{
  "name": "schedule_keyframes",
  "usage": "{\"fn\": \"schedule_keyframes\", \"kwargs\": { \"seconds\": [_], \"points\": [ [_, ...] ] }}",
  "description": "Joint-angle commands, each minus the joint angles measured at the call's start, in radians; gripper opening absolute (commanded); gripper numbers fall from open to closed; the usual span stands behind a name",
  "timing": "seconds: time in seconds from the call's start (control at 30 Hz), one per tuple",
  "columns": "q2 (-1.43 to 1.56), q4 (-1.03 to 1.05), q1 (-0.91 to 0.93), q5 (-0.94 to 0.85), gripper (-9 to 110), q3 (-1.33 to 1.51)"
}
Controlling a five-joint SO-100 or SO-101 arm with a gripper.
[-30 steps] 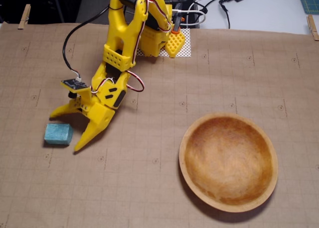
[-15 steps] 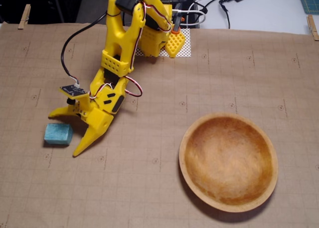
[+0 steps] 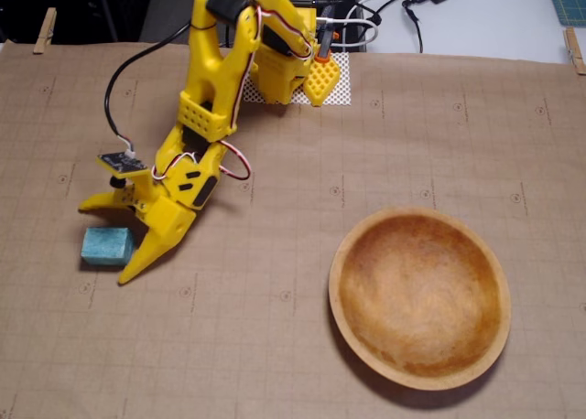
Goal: Grasp a blue block and put it in the bowl.
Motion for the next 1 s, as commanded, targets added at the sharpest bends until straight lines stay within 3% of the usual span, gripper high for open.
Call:
{"fn": "schedule_keyframes", "kwargs": {
  "seconds": [0.0, 0.33, 0.7, 0.97],
  "points": [
    [0.014, -0.028, 0.002, 0.011, 55, -0.049],
    [0.006, -0.029, -0.009, 0.041, 53, -0.048],
    [0.017, -0.029, 0.003, 0.008, 25, -0.044],
    [0.017, -0.029, 0.003, -0.008, 12, -0.044]
  ]
}}
